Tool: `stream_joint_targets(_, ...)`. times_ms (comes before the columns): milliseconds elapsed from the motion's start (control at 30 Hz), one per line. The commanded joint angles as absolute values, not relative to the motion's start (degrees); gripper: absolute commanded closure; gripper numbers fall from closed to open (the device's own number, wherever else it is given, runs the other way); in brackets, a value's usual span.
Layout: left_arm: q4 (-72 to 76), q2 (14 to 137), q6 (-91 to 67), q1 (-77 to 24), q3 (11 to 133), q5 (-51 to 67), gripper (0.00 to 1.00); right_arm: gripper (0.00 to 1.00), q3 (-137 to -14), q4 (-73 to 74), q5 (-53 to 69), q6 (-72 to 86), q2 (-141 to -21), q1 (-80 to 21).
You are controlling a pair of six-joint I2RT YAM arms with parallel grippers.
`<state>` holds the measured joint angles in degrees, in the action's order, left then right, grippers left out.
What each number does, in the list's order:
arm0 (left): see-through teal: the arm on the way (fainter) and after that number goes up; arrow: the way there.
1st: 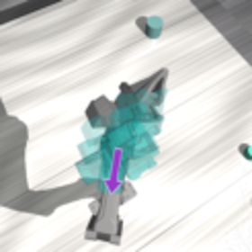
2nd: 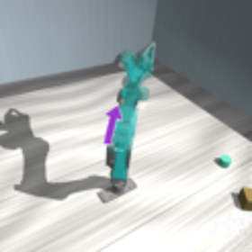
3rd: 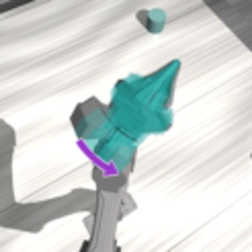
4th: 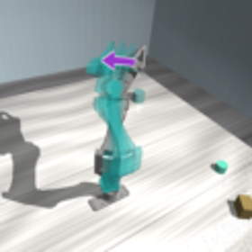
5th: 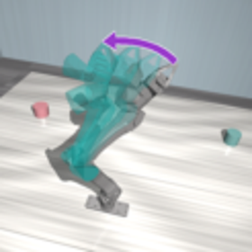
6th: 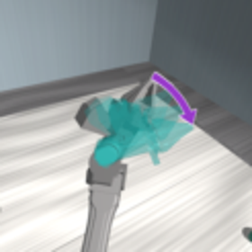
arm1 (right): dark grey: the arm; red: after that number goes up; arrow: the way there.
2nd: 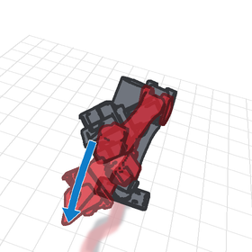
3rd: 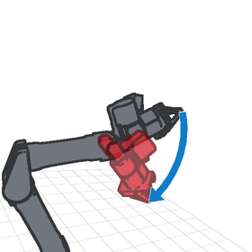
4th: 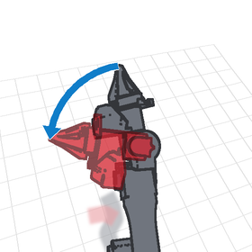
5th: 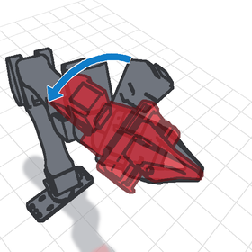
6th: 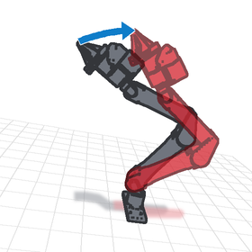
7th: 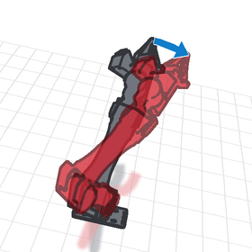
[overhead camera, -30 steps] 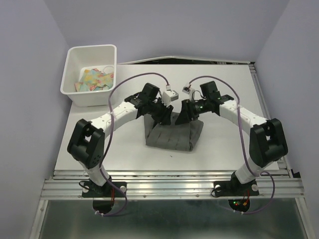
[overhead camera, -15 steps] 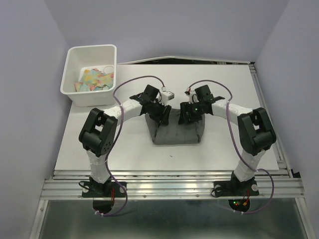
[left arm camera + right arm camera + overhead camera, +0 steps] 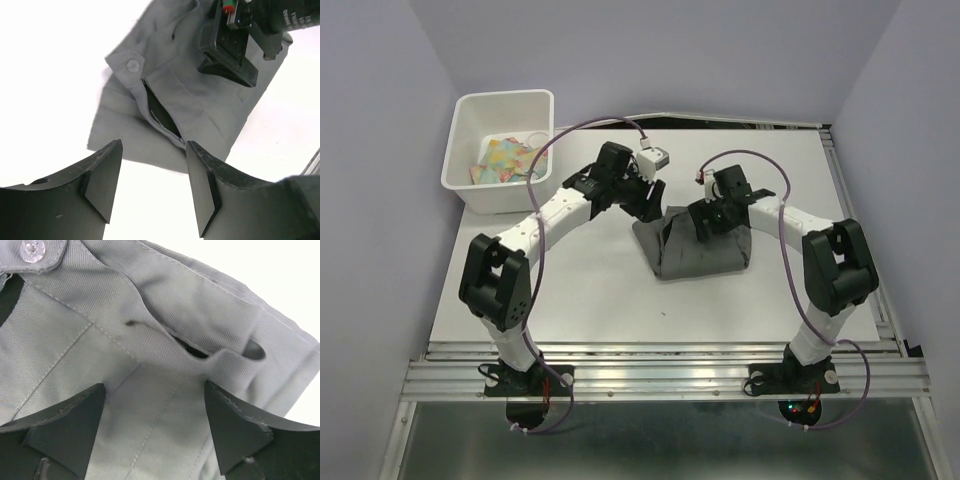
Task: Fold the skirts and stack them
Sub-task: Neatly place the folded skirt to the corner
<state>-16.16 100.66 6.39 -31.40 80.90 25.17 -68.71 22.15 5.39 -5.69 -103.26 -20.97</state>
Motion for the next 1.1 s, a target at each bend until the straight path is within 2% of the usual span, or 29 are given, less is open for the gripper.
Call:
stream_joint_targets(0,-15.82,92.22,8.79,-30.32,80.96,21.45,0.34,0.12,-71.53,25.29,2.37,-6.69,-97.83,-20.39)
stream_joint_targets(67,-15.99,90.36,9.40,-29.62,80.16,19.96,0.33,0.07,-74.70,27.76,3.07,-4.66,-96.07,-20.39)
stream_joint_targets(100,-15.91,88.44,9.84,-29.01,79.29,19.26,0.29,0.07,-75.32,30.04,4.64,-2.74,-94.59,-20.39)
stream_joint_targets(333,-16.87,83.68,12.30,-27.86,77.08,13.28,0.28,0.09,-73.30,32.78,12.74,6.14,-91.40,-21.09)
stream_joint_targets(367,-17.05,83.32,12.30,-27.43,76.82,12.75,0.21,0.09,-73.39,33.74,13.09,6.94,-93.06,-21.09)
stream_joint_targets(400,-17.05,82.62,12.22,-26.64,76.21,12.66,0.20,0.09,-73.21,34.18,13.10,8.34,-93.95,-22.31)
stream_joint_targets(733,-17.93,78.31,10.46,-20.66,71.72,15.55,0.17,0.09,-72.07,31.46,0.27,11.78,-105.72,-25.84)
stream_joint_targets(967,-19.68,79.01,9.93,-17.84,72.68,17.75,0.16,0.08,-75.58,31.55,-1.41,4.06,-113.02,-16.72)
stream_joint_targets(1067,-21.88,81.38,10.81,-17.14,74.53,19.34,0.16,0.04,-79.71,31.55,2.20,-6.66,-117.94,-6.26)
